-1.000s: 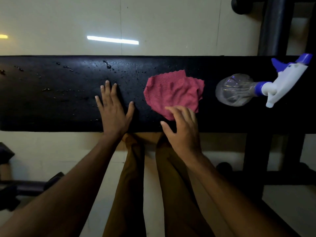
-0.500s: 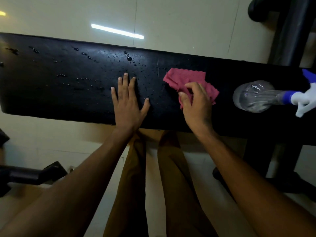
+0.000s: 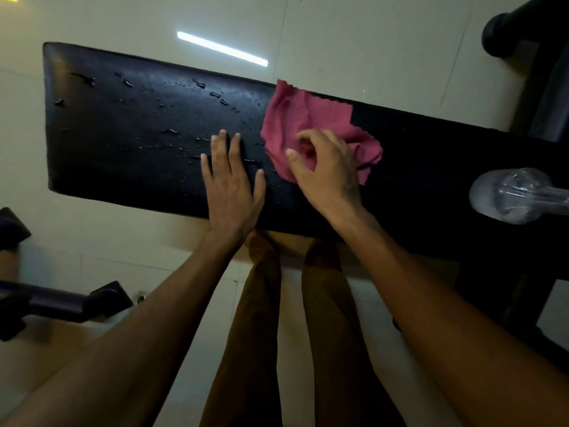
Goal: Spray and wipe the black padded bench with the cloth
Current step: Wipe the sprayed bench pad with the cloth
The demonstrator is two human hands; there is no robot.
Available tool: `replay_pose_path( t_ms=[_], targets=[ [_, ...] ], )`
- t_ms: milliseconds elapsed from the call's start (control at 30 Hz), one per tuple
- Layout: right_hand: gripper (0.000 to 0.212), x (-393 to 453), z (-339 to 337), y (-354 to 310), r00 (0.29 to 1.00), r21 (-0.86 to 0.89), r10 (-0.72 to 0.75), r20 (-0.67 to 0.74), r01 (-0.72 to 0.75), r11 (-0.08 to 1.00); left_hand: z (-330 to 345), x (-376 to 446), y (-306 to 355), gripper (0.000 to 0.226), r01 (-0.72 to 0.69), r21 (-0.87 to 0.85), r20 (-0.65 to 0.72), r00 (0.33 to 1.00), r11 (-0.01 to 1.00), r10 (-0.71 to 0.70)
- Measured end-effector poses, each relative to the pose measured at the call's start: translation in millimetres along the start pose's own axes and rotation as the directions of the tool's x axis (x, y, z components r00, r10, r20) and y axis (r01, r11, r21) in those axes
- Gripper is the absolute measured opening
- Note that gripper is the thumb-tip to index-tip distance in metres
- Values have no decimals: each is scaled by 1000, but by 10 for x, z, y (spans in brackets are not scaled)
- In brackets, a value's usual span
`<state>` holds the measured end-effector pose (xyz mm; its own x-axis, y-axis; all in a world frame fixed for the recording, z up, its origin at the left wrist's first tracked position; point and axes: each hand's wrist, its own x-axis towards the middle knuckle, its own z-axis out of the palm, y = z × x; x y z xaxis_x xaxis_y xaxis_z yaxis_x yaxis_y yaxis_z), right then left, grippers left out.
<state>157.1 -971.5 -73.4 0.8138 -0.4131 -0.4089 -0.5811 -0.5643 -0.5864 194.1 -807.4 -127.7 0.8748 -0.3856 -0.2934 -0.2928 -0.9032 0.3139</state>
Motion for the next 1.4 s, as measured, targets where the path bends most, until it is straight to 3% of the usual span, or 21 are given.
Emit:
replay_pose_path(
  t_ms=[133,267,467,533,667,733,800,867,900,967,1067,1133,1200,1300,1333,1400],
  targets=[
    [59,63,227,31,990,-255,-36,-139,-1,967,-62,81,-301,68,-151,77,7,988,985,151],
    [76,302,423,235,999,-508,17,-38,-34,861,-52,327,-571,65,-202,83,-48,977,976,206],
    [69,821,808,65,966,-527,-25,-257,-118,841,50,490,-786,64,-272,129,-157,944,954,291],
    [67,748,919,-51,964,-562,-101,-246,-56,825,41,491,-775,63,-272,113,-183,940,956,289],
    [66,236,808,202,949,-604,-314,9,255,755,7,510,-777,64,-272,77,-177,943,959,282],
    [67,171,608,431,971,-594,-236,-27,174,786,19,486,-776,63,-272,69,-185,942,960,280],
    [65,344,517,515,974,-552,-68,-217,-65,831,40,469,-768,63,-276,74,-194,939,958,285],
    [65,644,614,371,915,-473,94,-393,-289,832,57,478,-774,63,-278,78,-203,936,958,288],
    [66,762,714,227,896,-461,122,-426,-331,823,55,484,-776,63,-273,85,-208,936,958,286],
    [69,791,897,4,930,-509,29,-367,-227,830,32,502,-771,63,-270,101,-193,939,958,285],
    [67,418,910,127,956,-610,-273,-108,152,777,12,519,-764,63,-278,84,-157,945,957,288],
    [65,247,705,403,951,-592,-304,-52,216,777,23,515,-770,63,-272,71,-144,949,960,279],
    [65,298,540,572,967,-559,-169,-192,33,828,46,490,-769,63,-264,75,-150,950,962,273],
    [62,626,643,404,885,-495,43,-463,-298,816,56,468,-772,63,-265,82,-153,949,961,275],
    [60,726,730,266,872,-478,57,-486,-320,818,51,471,-775,62,-263,88,-153,950,961,274],
    [60,732,873,83,909,-484,-19,-416,-203,851,29,495,-764,62,-256,89,-144,953,963,266]
  ],
)
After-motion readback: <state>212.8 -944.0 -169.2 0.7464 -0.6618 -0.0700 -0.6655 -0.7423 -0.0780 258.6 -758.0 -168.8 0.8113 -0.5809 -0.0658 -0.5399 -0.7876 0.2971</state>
